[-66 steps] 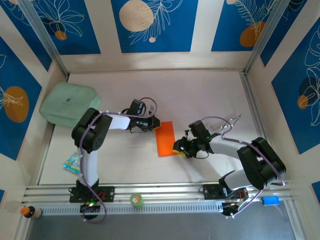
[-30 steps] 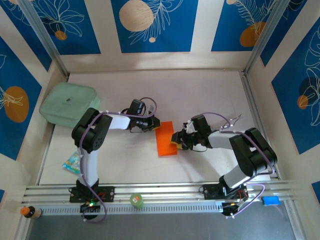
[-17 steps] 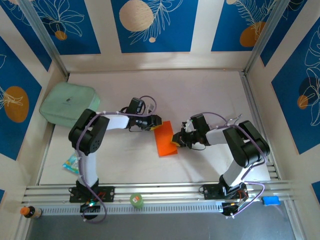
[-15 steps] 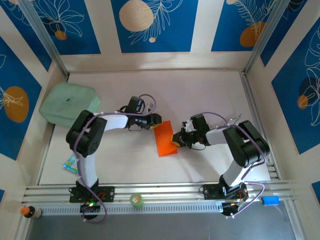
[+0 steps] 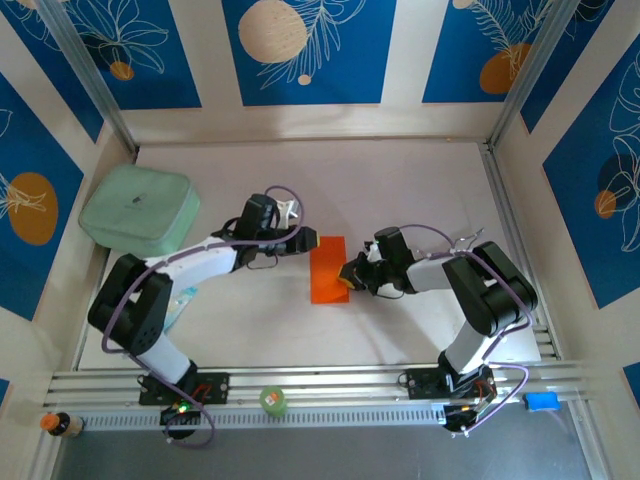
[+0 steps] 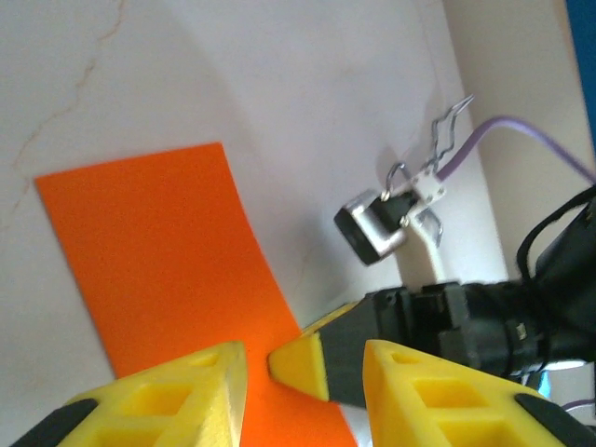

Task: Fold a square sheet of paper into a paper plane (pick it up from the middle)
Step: Fold the triangle a second time at the center of the table.

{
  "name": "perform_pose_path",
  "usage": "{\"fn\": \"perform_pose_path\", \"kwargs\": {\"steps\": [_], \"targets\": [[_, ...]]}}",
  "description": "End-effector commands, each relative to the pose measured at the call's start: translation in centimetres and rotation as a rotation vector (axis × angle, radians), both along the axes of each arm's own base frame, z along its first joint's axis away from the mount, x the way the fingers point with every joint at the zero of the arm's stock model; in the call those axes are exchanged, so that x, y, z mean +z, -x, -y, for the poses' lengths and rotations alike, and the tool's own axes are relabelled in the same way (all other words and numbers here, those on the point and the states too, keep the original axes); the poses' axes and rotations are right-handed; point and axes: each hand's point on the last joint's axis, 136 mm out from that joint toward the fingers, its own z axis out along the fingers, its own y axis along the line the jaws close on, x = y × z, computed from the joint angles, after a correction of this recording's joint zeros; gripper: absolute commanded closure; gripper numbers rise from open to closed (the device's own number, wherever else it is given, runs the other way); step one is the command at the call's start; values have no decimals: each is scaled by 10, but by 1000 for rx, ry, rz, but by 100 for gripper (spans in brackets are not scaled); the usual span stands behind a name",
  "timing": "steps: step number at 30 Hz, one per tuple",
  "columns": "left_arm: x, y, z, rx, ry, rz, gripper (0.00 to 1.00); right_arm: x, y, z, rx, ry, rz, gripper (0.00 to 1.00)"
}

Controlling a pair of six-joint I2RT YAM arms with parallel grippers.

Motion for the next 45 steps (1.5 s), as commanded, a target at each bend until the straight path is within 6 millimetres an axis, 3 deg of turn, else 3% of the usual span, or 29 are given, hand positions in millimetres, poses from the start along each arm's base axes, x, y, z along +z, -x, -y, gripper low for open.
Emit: {"fn": "perform_pose_path", "kwargs": {"steps": [1, 6, 16, 18, 26, 32, 45], "targets": [[3, 12, -1, -23, -69, 116, 64, 19, -6, -10, 59, -47, 61, 86], [-2, 41, 13, -123, -118, 224, 63, 22, -6, -5, 141, -43, 85, 79], [-25, 85, 40, -265, -337, 448, 54, 26, -11, -7, 200, -112, 76, 85], [-28, 92, 45, -292, -385, 484, 48, 25, -12, -7, 199, -104, 69, 85], [-44, 115, 53, -392, -620, 636, 39, 22, -12, -5, 182, -94, 45, 89], [-55, 113, 51, -386, -800, 695, 34, 19, -12, -5, 171, -89, 33, 90], [-67, 98, 55, -358, -925, 738, 30, 20, -12, -3, 159, -79, 29, 90]]}}
